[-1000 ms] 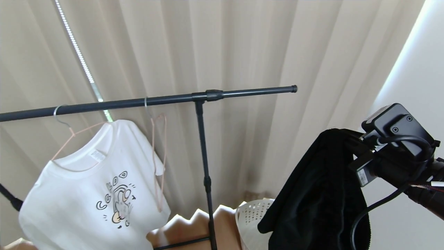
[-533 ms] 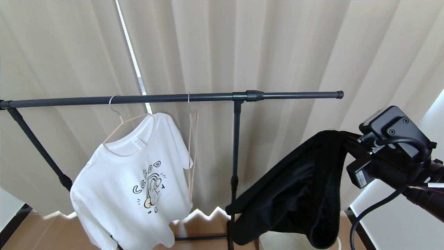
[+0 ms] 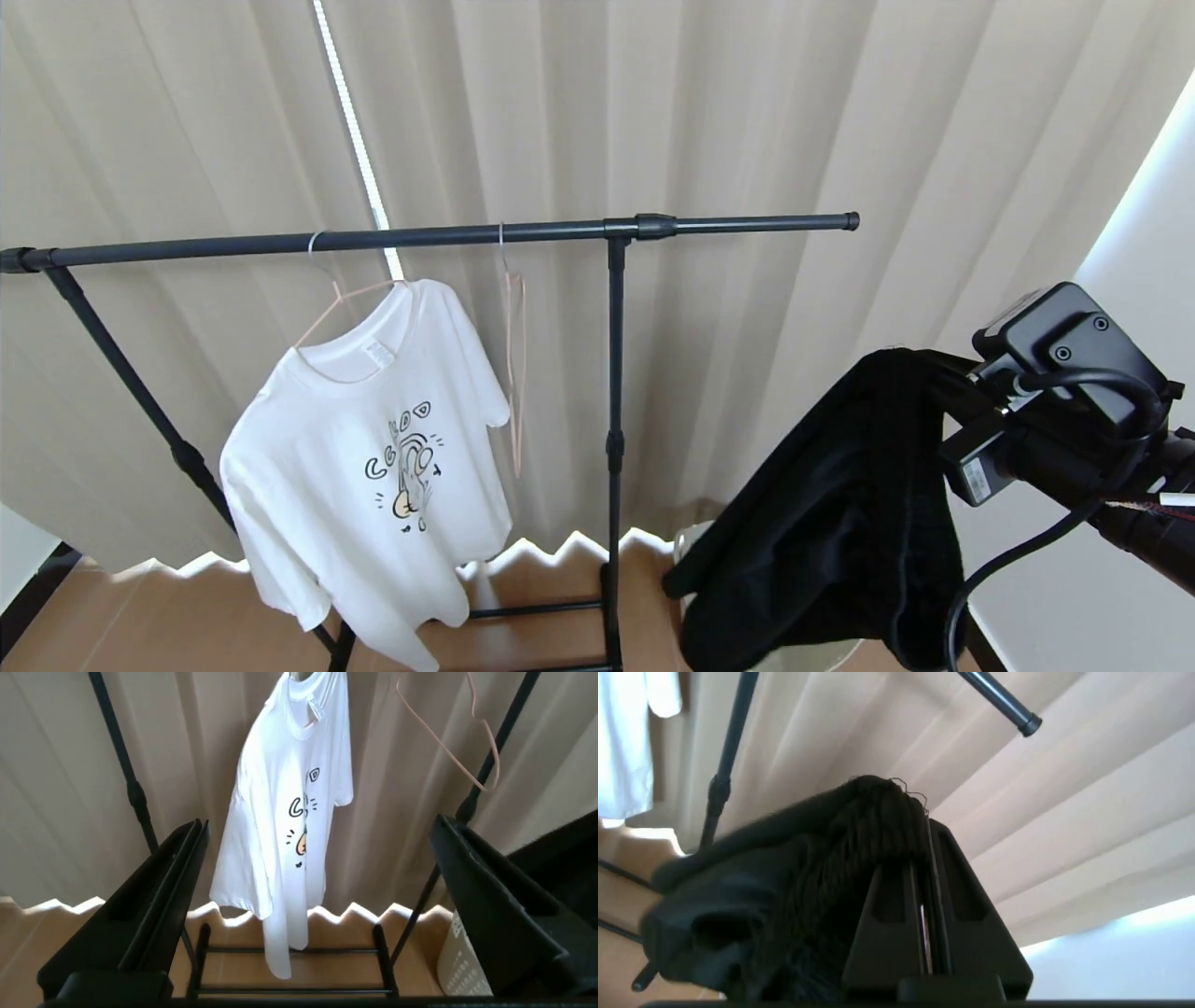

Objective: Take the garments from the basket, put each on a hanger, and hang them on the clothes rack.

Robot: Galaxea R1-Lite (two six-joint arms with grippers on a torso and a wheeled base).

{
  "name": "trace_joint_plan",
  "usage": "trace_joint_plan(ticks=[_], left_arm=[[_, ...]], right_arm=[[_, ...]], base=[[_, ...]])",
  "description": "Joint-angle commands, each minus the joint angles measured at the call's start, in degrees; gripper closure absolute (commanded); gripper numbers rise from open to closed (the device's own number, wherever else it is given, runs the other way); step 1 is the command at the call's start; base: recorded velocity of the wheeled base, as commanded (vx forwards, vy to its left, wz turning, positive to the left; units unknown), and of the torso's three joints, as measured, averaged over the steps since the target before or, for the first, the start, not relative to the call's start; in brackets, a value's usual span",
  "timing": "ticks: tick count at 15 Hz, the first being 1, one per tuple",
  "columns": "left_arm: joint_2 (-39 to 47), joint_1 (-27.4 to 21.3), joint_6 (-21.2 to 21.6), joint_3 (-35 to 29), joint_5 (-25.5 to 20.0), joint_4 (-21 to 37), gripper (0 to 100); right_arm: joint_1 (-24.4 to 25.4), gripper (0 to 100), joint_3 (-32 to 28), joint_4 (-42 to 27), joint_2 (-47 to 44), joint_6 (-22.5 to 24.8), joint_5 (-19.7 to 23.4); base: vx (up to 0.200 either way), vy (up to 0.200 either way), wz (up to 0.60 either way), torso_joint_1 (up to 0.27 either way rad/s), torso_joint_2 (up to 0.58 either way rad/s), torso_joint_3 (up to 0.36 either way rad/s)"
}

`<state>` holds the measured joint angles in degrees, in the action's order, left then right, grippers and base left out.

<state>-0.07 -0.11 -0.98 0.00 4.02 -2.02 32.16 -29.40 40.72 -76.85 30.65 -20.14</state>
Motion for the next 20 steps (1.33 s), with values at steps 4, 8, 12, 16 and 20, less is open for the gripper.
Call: trace_joint_plan(ticks=[4, 8, 12, 16, 20], left_arm=[[0.07, 0.02, 0.01, 0.00, 0.02, 0.00, 0], [0.07, 0.02, 0.01, 0.00, 0.02, -0.09, 0], [0.07, 0.02, 0.01, 0.00, 0.02, 0.00, 0], [0.07, 0.02, 0.01, 0.00, 0.11, -0.09, 0], [0.16, -0.07, 0.54, 0.00, 0.02, 0.00, 0]], right_arm=[[0.10, 100, 0.05, -0.02, -0.14, 0.03, 0.01], [0.01, 100, 0.05, -0.02, -0.05, 0.03, 0.01], [0.01, 100, 0.05, -0.02, -0.14, 0.03, 0.01], [0.10, 100, 1.02, 0.15, -0.05, 0.03, 0.63], [0.18, 100, -0.04, -2.48, -1.99, -1.82, 1.51]], base=[[0.000, 0.200, 0.00, -0.007, 0.00, 0.005], [0.000, 0.100, 0.00, 0.005, 0.00, 0.000], [0.000, 0.000, 0.00, 0.000, 0.00, 0.000], [0.000, 0.000, 0.00, 0.000, 0.00, 0.000], [0.000, 0.000, 0.00, 0.000, 0.00, 0.000]])
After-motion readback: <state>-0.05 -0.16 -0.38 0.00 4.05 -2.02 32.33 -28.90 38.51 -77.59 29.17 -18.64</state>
